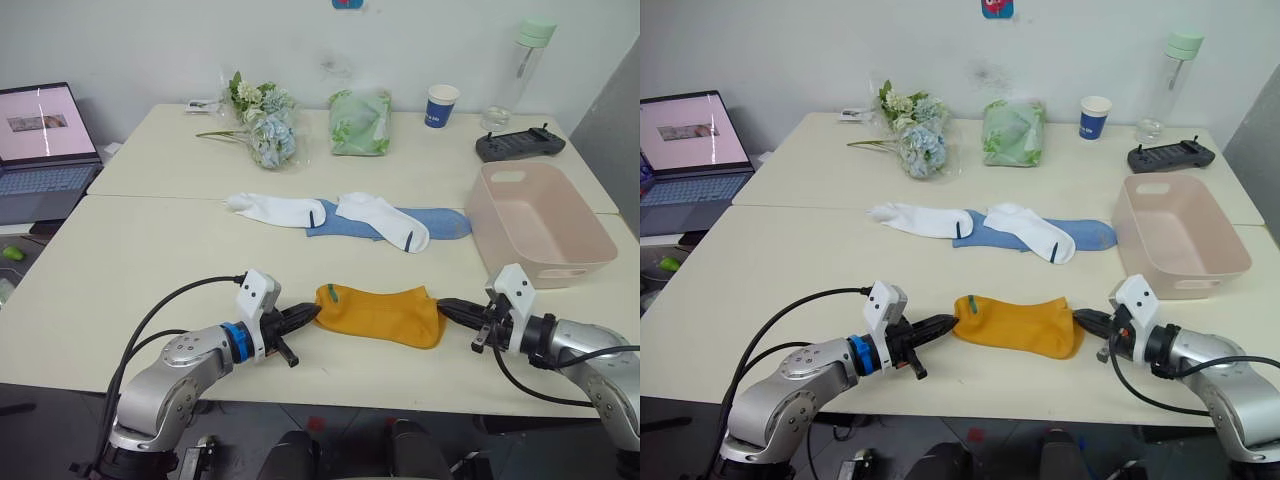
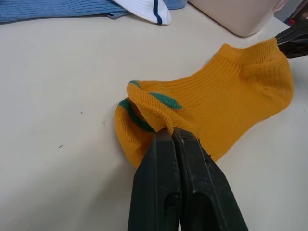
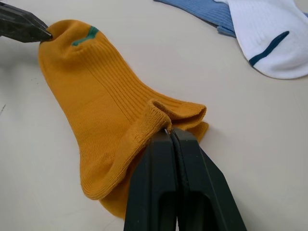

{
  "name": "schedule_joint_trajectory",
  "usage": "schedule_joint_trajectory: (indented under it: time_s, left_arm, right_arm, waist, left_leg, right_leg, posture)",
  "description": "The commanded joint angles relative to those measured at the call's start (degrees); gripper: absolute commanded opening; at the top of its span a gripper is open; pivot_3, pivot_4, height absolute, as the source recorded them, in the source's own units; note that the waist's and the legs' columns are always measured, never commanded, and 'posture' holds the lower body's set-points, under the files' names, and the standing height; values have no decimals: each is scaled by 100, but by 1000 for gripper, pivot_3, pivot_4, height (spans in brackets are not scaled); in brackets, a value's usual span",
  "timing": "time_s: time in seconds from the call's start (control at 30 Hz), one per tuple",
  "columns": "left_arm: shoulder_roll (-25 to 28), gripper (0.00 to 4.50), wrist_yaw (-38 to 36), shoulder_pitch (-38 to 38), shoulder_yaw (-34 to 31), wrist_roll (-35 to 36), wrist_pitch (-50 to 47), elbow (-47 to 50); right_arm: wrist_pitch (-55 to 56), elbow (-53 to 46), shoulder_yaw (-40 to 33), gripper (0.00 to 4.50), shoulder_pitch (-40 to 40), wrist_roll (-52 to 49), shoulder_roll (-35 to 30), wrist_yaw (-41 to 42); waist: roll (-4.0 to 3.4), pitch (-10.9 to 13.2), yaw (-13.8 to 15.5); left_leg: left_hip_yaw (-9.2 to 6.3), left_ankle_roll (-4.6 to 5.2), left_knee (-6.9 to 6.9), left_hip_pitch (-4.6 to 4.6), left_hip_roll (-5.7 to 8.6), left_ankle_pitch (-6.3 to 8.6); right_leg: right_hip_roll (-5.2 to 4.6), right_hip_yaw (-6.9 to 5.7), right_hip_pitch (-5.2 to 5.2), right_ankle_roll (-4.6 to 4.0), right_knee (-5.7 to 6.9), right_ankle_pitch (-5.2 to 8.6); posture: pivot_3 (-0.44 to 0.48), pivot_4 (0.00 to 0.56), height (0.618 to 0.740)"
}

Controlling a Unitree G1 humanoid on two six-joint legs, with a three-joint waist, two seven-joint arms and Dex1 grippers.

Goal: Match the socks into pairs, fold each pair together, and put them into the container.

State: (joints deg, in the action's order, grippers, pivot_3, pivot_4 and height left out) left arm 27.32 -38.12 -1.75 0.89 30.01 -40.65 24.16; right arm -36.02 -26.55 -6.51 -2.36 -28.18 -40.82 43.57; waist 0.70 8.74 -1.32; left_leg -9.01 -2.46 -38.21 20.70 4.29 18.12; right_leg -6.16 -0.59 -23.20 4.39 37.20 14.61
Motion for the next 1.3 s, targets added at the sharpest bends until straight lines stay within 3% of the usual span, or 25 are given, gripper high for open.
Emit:
schedule_joint_trajectory:
  time_s: [0.03,0.27,0.33,0.43,0.57,0.73,0.77,0.8,0.9,0.97,1.07,1.3]
  left_arm:
    - [85,0,-56,11,75,-71,152,59]
    - [118,0,-60,36,110,-106,201,42]
    - [153,0,-47,54,122,-190,261,19]
    - [163,548,-76,55,77,-143,243,-11]
    - [257,1793,-82,69,-31,-166,276,-73]
    - [862,3311,-507,273,-678,115,274,29]
    - [934,3627,-550,218,-827,211,266,18]
    - [973,3899,-570,122,-945,278,271,-21]
    - [1025,3899,-590,-178,-929,196,346,-193]
    - [1021,3930,-609,-342,-752,-5,510,-273]
    - [749,3349,-568,-762,-380,-70,686,-218]
    - [342,1189,-752,-1317,987,-1121,1679,-696]
  right_arm:
    - [171,-13,-23,45,32,74,-9,3]
    - [304,89,5,45,-39,239,14,-7]
    - [408,175,-11,434,-48,299,14,0]
    - [520,290,-28,1243,-92,358,9,-2]
    - [604,380,-154,2640,-140,381,-68,35]
    - [809,465,-619,4376,-351,551,-622,340]
    - [786,459,-731,4500,-291,503,-686,339]
    - [777,444,-806,4500,-184,459,-718,318]
    - [594,285,-810,4500,272,242,-535,97]
    - [416,131,-727,4105,556,52,-280,-109]
    - [163,-343,-227,3233,892,-120,202,-404]
    - [469,-307,1127,727,869,636,793,-684]
  waist:
    - [0,0,-1]
    - [0,0,0]
    - [0,0,-1]
    - [0,0,0]
    - [0,0,0]
    - [-2,2,-1]
    - [-2,2,0]
    - [-2,2,0]
    - [-3,2,-8]
    - [-3,2,-21]
    - [-2,2,-11]
    - [-1,1,2]
  left_leg:
    - [0,0,0,0,0,0]
    - [0,0,2,0,0,0]
    - [1,0,2,-1,0,0]
    - [0,0,3,-1,0,0]
    - [1,0,3,-1,0,0]
    - [1,0,7,-1,-1,0]
    - [1,0,7,-1,-1,0]
    - [1,0,7,-1,-1,0]
    - [5,1,6,-7,-1,0]
    - [7,1,7,-9,-3,0]
    - [2,0,13,-4,-4,0]
    - [-1,-1,8,3,3,-1]
  right_leg:
    - [0,0,0,0,0,0]
    - [0,0,0,0,0,0]
    - [0,1,0,0,0,0]
    - [0,0,0,0,0,0]
    - [0,1,0,0,-1,0]
    - [0,-1,-1,0,-3,0]
    - [0,-1,-1,0,-4,1]
    - [0,-1,-1,0,-3,0]
    - [0,2,3,-1,-2,0]
    - [2,2,4,0,-2,0]
    - [2,-1,0,-1,-6,0]
    - [-3,-2,-2,-1,-13,-1]
  posture:
    - [0,150,740]
    - [0,150,740]
    - [0,150,740]
    - [0,150,740]
    - [0,150,740]
    - [0,150,740]
    - [0,150,740]
    - [0,150,740]
    - [0,150,740]
    - [0,150,740]
    - [0,150,740]
    - [0,150,740]
